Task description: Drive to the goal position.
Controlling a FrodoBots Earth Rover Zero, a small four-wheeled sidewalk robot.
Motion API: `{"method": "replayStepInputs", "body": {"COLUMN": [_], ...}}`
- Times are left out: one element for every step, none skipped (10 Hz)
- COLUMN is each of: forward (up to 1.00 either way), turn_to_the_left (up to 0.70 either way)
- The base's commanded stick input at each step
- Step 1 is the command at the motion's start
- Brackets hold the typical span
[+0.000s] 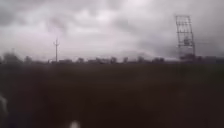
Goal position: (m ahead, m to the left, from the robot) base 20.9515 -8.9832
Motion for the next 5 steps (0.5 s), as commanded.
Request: {"method": "replayStepInputs", "body": {"forward": [0.70,0.70,0.70,0.70,0.70], "turn_to_the_left": [0.00,0.00,0.00,0.00,0.00]}}
